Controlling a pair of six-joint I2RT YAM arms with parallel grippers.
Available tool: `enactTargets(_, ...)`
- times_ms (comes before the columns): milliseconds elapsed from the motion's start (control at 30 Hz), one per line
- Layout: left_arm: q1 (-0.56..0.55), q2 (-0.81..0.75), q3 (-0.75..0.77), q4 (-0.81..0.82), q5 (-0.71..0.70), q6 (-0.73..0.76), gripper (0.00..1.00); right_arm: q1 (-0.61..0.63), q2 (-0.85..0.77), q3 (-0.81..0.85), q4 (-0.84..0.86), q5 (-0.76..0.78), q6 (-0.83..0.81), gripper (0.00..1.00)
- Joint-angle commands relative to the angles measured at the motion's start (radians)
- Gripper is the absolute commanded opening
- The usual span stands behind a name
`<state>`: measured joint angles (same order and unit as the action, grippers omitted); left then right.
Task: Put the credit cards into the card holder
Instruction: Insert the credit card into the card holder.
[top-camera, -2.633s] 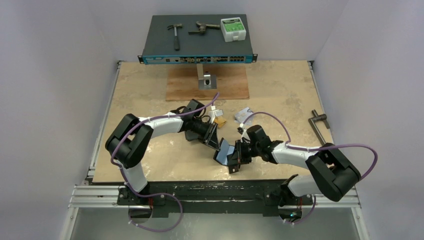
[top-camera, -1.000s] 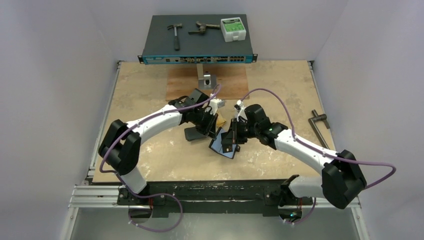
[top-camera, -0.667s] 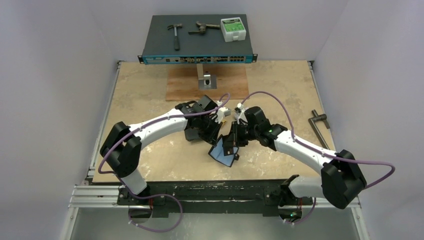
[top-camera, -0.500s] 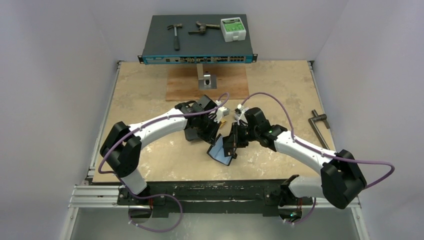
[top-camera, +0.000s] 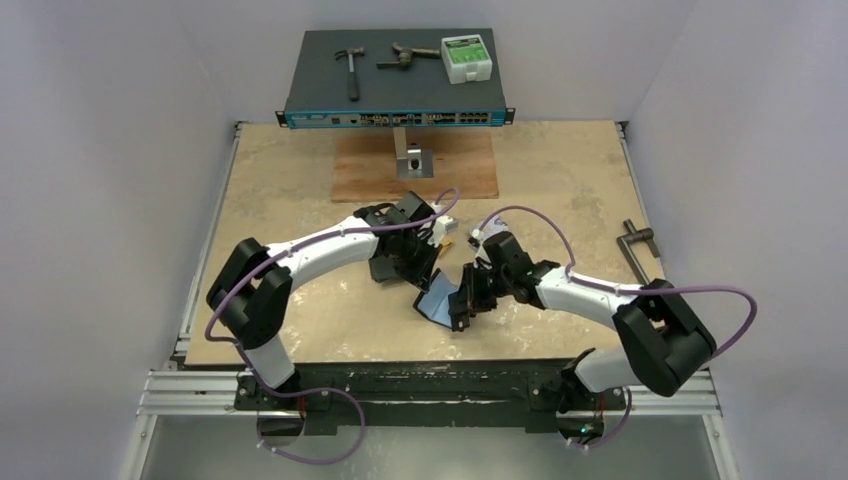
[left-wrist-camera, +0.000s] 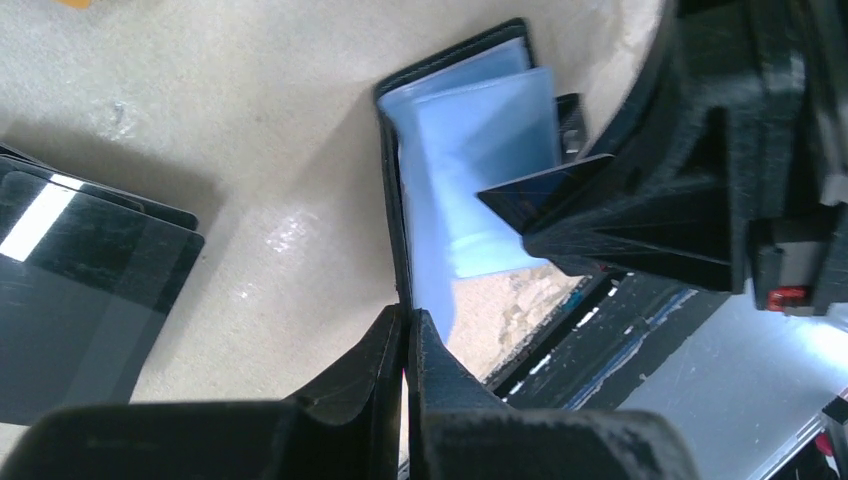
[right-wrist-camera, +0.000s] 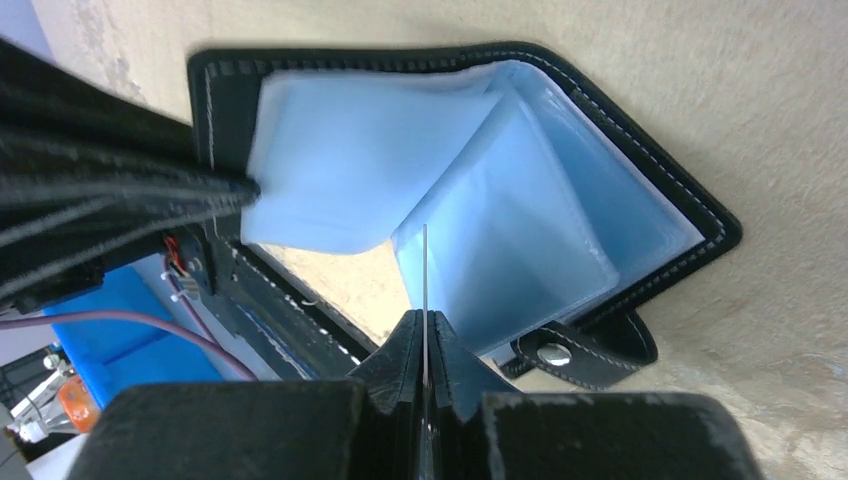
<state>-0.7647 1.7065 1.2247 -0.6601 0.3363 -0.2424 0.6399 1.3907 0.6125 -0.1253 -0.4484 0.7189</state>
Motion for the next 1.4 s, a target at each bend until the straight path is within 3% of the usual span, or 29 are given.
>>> enactTargets(0, 0.034, 0.045, -0.024, 0.033, 0.0, 0.012, 0.0, 0.006, -0.007, -0.057, 0.088, -0.024, 0.021, 0.0)
enactTargets(400, 0.056, 0.094, -0.044, 0.053, 0.049, 0.047, 0.0, 0.006, 0.093, -0.071, 0.207, -0.06, 0.026, 0.0)
enactTargets(533, 0.056, 0.102, -0.036, 0.045, 0.083, 0.044, 0.1, 0.006, 0.093, -0.064, 0.251, -0.088, 0.033, 0.0)
enactTargets(1000, 0.099, 0.094, -0.056, 0.1, 0.222, -0.005, 0.25, 0.005, 0.123, -0.063, 0.295, -0.122, 0.042, 0.0)
enactTargets(1167, 0.107, 0.116, -0.064, 0.127, 0.274, -0.03, 0.25, 0.005, 0.13, -0.066, 0.299, -0.124, 0.042, 0.0)
enactTargets(1367, 0.107, 0.167, -0.056, 0.144, 0.288, -0.061, 0.14, 0.005, 0.133, -0.073, 0.306, -0.137, 0.043, 0.0)
